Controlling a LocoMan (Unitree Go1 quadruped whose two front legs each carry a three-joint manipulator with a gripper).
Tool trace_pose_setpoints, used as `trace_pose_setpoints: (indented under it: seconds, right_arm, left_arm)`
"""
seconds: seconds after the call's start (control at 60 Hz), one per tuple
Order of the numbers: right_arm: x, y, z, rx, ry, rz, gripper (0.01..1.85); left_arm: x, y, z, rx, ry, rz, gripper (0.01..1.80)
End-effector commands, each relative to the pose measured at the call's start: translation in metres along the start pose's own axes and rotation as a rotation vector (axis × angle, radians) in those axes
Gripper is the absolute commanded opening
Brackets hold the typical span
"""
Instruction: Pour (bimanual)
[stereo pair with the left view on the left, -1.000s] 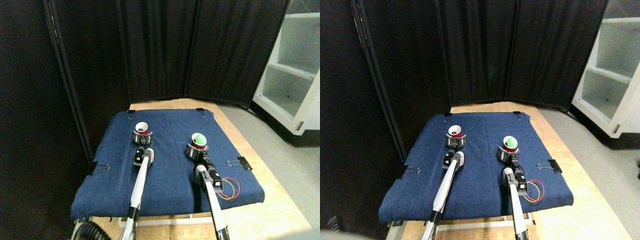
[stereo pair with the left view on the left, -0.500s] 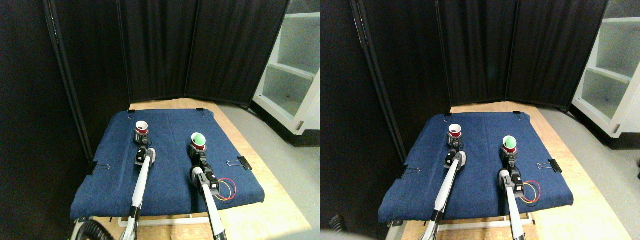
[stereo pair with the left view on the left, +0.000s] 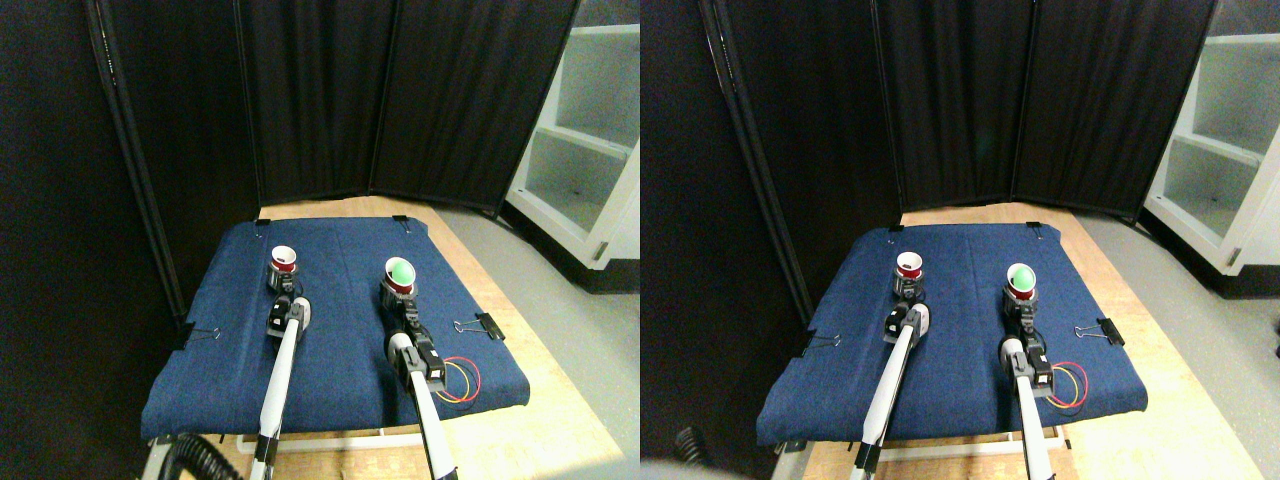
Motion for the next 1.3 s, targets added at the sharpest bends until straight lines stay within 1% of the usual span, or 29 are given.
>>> trace_pose_setpoints:
  seconds: [0.017, 0.033, 0.05, 0.067, 0.083, 0.217, 0.283, 0.383, 0.533, 0.583, 0.667, 0.733, 0.767, 0.883, 0.917, 1.0, 1.017, 1.05, 1.1, 1.15, 1.183, 1.3]
  right_arm:
    - [-0.002, 0.017, 0.000, -0.046, 0.021, 0.047, 0.33]
    - [-0.002, 0.017, 0.000, -0.046, 0.021, 0.047, 0.33]
    - [-0.001, 0.021, 0.001, -0.039, 0.022, 0.043, 0.33]
    - [-0.001, 0.021, 0.001, -0.039, 0.022, 0.043, 0.33]
    - [0.000, 0.023, 0.002, -0.035, 0.027, 0.044, 0.33]
    - [-0.001, 0.031, 0.002, -0.066, 0.030, 0.038, 0.33]
    - [0.001, 0.034, 0.002, -0.075, 0.042, 0.028, 0.33]
    - [0.002, 0.039, 0.001, -0.106, 0.045, 0.029, 0.33]
    - [0.006, 0.046, -0.001, -0.110, 0.055, 0.030, 0.33]
    - [0.006, 0.050, -0.002, -0.139, 0.076, 0.041, 0.33]
    - [0.008, 0.054, -0.004, -0.150, 0.082, 0.042, 0.33]
    - [0.011, 0.060, -0.005, -0.161, 0.093, 0.052, 0.33]
    - [0.012, 0.064, -0.007, -0.156, 0.094, 0.050, 0.33]
    - [0.011, 0.075, -0.011, -0.181, 0.125, 0.064, 0.33]
    - [0.012, 0.080, -0.013, -0.180, 0.133, 0.060, 0.33]
    - [0.012, 0.086, -0.016, -0.200, 0.124, 0.066, 0.33]
    - [0.013, 0.090, -0.018, -0.222, 0.134, 0.070, 0.33]
    - [0.014, 0.092, -0.019, -0.233, 0.146, 0.077, 0.33]
    - [0.014, 0.097, -0.022, -0.231, 0.154, 0.078, 0.33]
    - [0.015, 0.101, -0.025, -0.237, 0.159, 0.080, 0.33]
    - [0.016, 0.106, -0.028, -0.227, 0.179, 0.082, 0.33]
    - [0.015, 0.113, -0.036, -0.232, 0.185, 0.080, 0.33]
  left_arm:
    - [-0.006, -0.016, -0.001, -0.002, 0.017, -0.038, 0.33]
    - [-0.006, -0.016, -0.001, -0.002, 0.017, -0.038, 0.33]
    - [-0.008, -0.021, 0.001, -0.003, 0.050, -0.043, 0.33]
    - [-0.008, -0.021, 0.001, -0.003, 0.050, -0.043, 0.33]
    - [-0.010, -0.024, 0.002, 0.011, 0.069, -0.052, 0.33]
    - [-0.016, -0.036, 0.005, 0.015, 0.096, -0.057, 0.33]
    - [-0.019, -0.042, 0.007, 0.020, 0.122, -0.054, 0.33]
    - [-0.024, -0.049, 0.010, 0.032, 0.132, -0.052, 0.33]
    - [-0.028, -0.055, 0.010, 0.048, 0.149, -0.051, 0.33]
    - [-0.032, -0.059, 0.009, 0.054, 0.164, -0.053, 0.33]
    - [-0.035, -0.061, 0.009, 0.051, 0.168, -0.050, 0.33]
    - [-0.040, -0.064, 0.008, 0.059, 0.185, -0.057, 0.33]
    - [-0.043, -0.066, 0.008, 0.063, 0.201, -0.060, 0.33]
    - [-0.050, -0.070, 0.007, 0.055, 0.221, -0.051, 0.33]
    - [-0.052, -0.073, 0.007, 0.033, 0.238, -0.048, 0.33]
    - [-0.054, -0.076, 0.008, 0.033, 0.247, -0.053, 0.33]
    - [-0.057, -0.079, 0.008, 0.028, 0.251, -0.052, 0.33]
    - [-0.058, -0.080, 0.008, 0.026, 0.259, -0.052, 0.33]
    - [-0.060, -0.083, 0.008, 0.032, 0.275, -0.056, 0.33]
    - [-0.062, -0.085, 0.007, 0.035, 0.278, -0.054, 0.33]
    - [-0.063, -0.087, 0.007, 0.016, 0.292, -0.049, 0.33]
    - [-0.066, -0.093, 0.003, 0.023, 0.305, -0.050, 0.33]
